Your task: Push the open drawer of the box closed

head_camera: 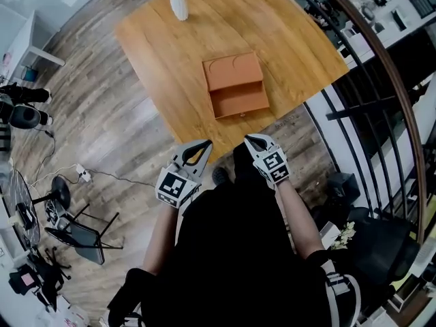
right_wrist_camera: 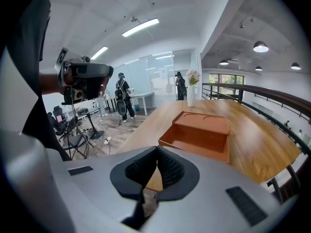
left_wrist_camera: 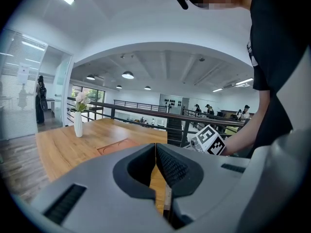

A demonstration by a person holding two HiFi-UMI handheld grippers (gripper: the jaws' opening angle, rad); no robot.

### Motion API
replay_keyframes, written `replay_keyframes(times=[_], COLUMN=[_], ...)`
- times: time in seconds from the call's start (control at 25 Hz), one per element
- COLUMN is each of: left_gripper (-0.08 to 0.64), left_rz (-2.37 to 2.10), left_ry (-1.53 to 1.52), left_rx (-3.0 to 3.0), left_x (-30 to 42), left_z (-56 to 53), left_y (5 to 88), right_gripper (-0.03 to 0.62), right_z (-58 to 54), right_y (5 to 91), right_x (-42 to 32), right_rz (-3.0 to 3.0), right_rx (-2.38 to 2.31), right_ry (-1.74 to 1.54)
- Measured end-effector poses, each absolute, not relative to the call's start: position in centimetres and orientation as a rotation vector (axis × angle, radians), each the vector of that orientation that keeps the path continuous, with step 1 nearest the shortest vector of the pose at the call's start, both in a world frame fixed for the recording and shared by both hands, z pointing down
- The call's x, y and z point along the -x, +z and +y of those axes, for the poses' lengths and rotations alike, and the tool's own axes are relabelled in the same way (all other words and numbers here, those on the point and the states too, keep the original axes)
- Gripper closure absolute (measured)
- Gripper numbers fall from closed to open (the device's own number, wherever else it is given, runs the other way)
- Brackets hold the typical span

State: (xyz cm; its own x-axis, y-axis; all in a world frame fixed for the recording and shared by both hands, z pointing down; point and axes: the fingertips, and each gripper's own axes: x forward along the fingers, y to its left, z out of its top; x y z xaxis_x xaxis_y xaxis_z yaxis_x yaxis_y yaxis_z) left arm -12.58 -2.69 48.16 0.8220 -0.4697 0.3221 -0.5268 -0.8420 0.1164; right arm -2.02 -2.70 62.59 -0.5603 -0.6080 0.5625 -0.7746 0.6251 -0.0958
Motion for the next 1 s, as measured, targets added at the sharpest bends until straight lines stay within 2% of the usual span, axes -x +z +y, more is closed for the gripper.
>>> replay_keyframes(times=[1.0], left_gripper=[0.537], left_rz=[-0.772], left_ry=[0.497], left_rx=[-2.727], left_x=[10.8], left_z=[-7.5], left_y=[50.0], right_gripper=[0.571], right_z=[-8.9], right_y=[73.7], right_x=[-1.3], right_rz=[-2.235], right_rx=[-1.071], right_ry=[0.696])
